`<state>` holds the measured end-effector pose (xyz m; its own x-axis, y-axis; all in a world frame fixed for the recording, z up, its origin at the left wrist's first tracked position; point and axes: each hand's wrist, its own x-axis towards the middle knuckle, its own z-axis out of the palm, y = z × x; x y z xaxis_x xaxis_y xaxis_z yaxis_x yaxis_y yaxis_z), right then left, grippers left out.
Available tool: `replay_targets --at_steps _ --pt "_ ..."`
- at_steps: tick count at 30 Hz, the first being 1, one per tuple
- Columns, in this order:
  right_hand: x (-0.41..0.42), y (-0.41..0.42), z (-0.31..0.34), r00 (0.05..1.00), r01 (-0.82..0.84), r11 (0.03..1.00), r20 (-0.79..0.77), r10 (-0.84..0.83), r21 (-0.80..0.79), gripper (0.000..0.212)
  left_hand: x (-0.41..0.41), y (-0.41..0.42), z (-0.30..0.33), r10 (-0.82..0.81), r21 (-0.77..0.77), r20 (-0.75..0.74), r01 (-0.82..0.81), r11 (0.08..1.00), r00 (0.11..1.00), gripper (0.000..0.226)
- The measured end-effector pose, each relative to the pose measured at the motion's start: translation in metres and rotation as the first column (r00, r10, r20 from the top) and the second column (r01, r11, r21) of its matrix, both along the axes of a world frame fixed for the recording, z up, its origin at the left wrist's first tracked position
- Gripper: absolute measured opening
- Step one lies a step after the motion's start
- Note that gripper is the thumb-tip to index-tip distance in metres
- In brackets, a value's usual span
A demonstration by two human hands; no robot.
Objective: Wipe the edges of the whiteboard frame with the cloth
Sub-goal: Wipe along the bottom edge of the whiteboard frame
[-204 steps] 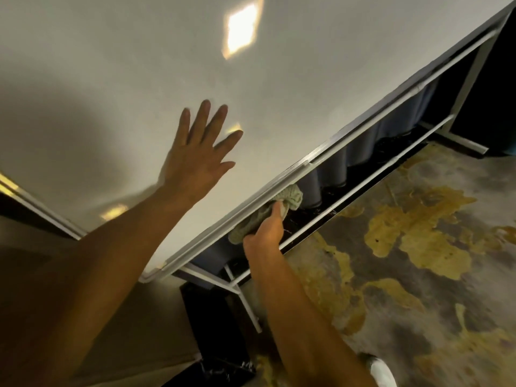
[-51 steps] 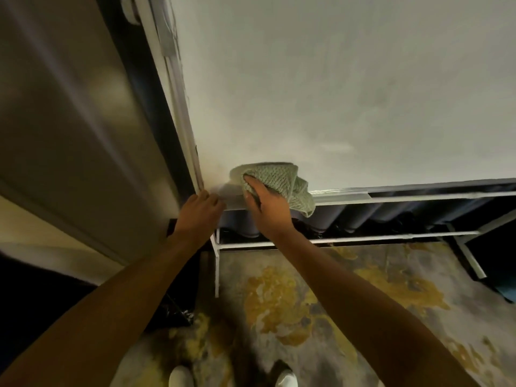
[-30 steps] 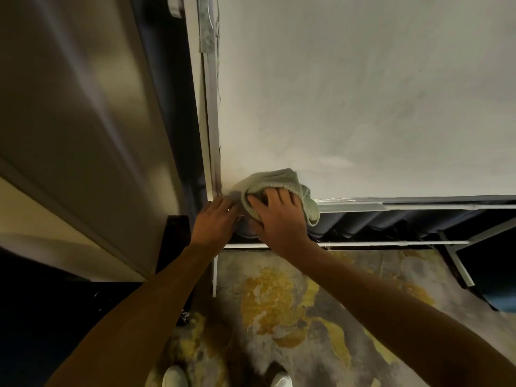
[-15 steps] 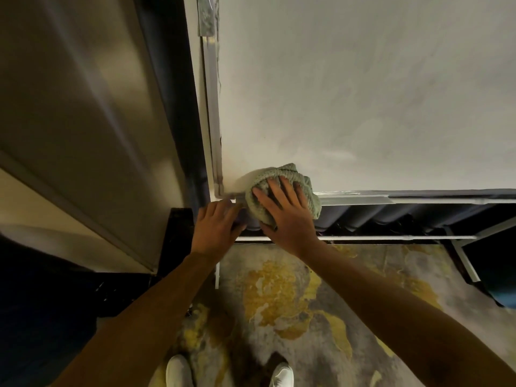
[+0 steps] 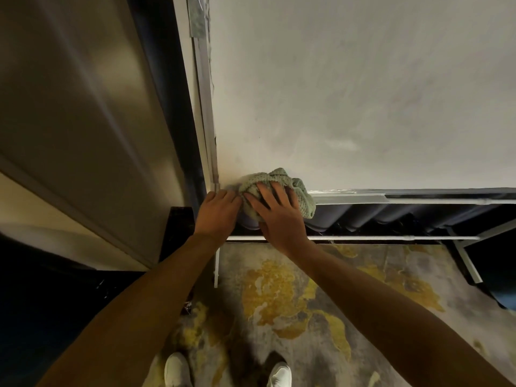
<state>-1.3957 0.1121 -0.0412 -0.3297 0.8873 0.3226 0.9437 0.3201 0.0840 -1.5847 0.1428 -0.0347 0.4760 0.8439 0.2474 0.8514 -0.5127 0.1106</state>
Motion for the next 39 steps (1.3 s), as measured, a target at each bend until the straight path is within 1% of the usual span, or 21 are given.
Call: replay_targets --at_steps 4,7,12,16,18,20,23,25,28,30,35,37,39 --pt "0.008 0.001 0.003 0.998 -0.026 0.999 0.050 0.028 -0.024 0.060 0.001 0.001 0.009 -0.004 -0.034 -0.023 0.004 0.999 1.000 0.019" --pt "0.020 -0.001 0.003 0.998 -0.023 0.999 0.066 0.024 -0.025 0.057 0.003 -0.002 0.015 -0.015 -0.033 -0.029 0.014 0.999 0.999 0.023" --pt "0.055 -0.012 0.004 0.997 0.032 0.999 0.069 -0.030 -0.025 0.057 0.003 -0.006 0.016 -0.033 -0.042 -0.036 0.031 0.999 0.999 0.029" --pt "0.091 -0.022 0.013 0.990 0.118 0.990 0.084 -0.111 -0.083 0.056 0.006 -0.007 0.016 -0.004 -0.091 -0.059 -0.001 0.996 0.998 0.018" --pt "0.105 -0.027 0.014 0.983 0.176 0.977 0.066 -0.169 -0.124 0.057 0.008 -0.005 0.016 0.003 -0.100 -0.096 -0.012 0.995 0.995 0.009" --pt "0.116 -0.029 0.014 0.977 0.211 0.966 0.047 -0.206 -0.148 0.060 0.011 -0.005 0.019 0.004 -0.092 -0.126 -0.016 0.996 0.992 0.006" --pt "0.136 -0.031 0.011 0.971 0.238 0.960 0.027 -0.237 -0.149 0.071 0.014 -0.006 0.024 0.017 -0.067 -0.189 -0.030 0.997 0.982 0.012" --pt "0.153 -0.032 0.009 0.966 0.256 0.958 0.014 -0.257 -0.126 0.072 0.015 -0.007 0.027 0.029 -0.062 -0.233 -0.044 0.997 0.972 0.016" --pt "0.178 -0.035 0.007 0.956 0.290 0.952 -0.024 -0.294 -0.100 0.066 0.018 -0.008 0.031 0.042 -0.067 -0.244 -0.060 0.996 0.969 0.017" --pt "0.185 -0.035 0.006 0.945 0.310 0.944 -0.072 -0.318 -0.111 0.060 0.021 -0.008 0.032 0.052 -0.083 -0.253 -0.075 0.994 0.966 0.018" --pt "0.209 -0.039 0.006 0.936 0.318 0.943 -0.128 -0.329 -0.100 0.052 0.029 -0.009 0.034 0.080 -0.087 -0.310 -0.112 0.990 0.947 0.020" --pt "0.227 -0.042 0.009 0.925 0.340 0.935 -0.147 -0.352 -0.099 0.052 0.030 -0.008 0.035 0.093 -0.082 -0.337 -0.128 0.988 0.937 0.017" --pt "0.245 -0.043 0.014 0.910 0.372 0.918 -0.140 -0.390 -0.136 0.054 0.033 -0.007 0.039 0.109 -0.082 -0.387 -0.152 0.985 0.916 0.015"
